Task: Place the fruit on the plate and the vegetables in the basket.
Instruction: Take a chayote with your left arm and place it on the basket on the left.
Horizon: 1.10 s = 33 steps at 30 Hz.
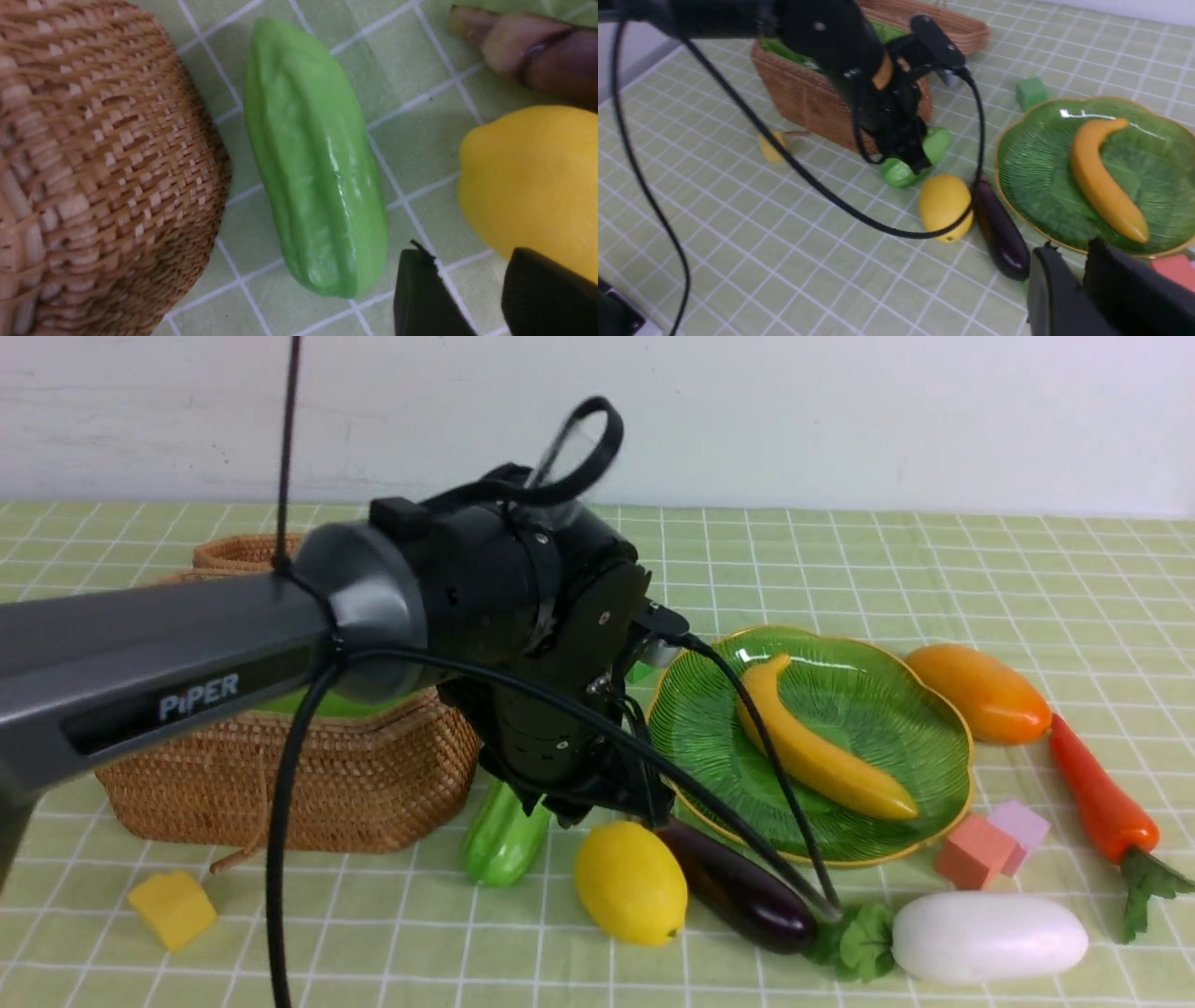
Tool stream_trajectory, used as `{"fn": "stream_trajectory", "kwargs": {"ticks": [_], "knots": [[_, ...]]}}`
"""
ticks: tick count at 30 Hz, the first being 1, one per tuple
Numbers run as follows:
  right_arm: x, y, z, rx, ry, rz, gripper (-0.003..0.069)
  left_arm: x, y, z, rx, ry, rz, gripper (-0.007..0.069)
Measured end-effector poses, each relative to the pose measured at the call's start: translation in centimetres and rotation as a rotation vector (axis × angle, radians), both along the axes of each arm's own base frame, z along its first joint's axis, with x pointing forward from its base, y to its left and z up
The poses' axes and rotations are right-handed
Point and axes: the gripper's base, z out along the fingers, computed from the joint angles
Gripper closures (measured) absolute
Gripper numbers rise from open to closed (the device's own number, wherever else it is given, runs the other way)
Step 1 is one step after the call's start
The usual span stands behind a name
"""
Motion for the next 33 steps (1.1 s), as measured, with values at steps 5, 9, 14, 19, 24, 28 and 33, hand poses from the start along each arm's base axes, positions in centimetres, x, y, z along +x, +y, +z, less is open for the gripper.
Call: {"fn": "stream_trajectory", "kwargs": {"ticks": [5,9,14,19,24,28,33], "knots": [[-0.1,0.2,0.0,0.001,-0.006,0.025,0.0538,1.1,0.4,-1.4,0.033,-0.023,0.070,0.0176],[-0.1,0.2,0.0,-0.001,-0.003,0.027,0.0533,1.8,0.2,-2.9,0.059,-0.039,0.087,0.0127],[-0.2,0.2,-0.1,-0.010,0.012,0.036,0.0531,2.3,0.0,-4.8,0.102,-0.031,0.081,0.0119],[-0.3,0.2,-0.3,-0.017,0.025,0.044,0.0531,2.7,0.0,-5.9,0.136,-0.040,0.077,0.0118],[-0.4,0.2,-0.4,-0.025,0.039,0.053,0.0531,2.9,-0.2,-6.1,0.125,-0.061,0.068,0.0120],[-0.4,0.2,-0.4,-0.026,0.040,0.053,0.0531,2.9,-0.2,-6.1,0.128,-0.059,0.069,0.0169],[-0.5,0.2,-0.4,-0.027,0.043,0.055,0.0531,2.9,-0.1,-6.1,0.133,-0.055,0.071,0.0209]]}}
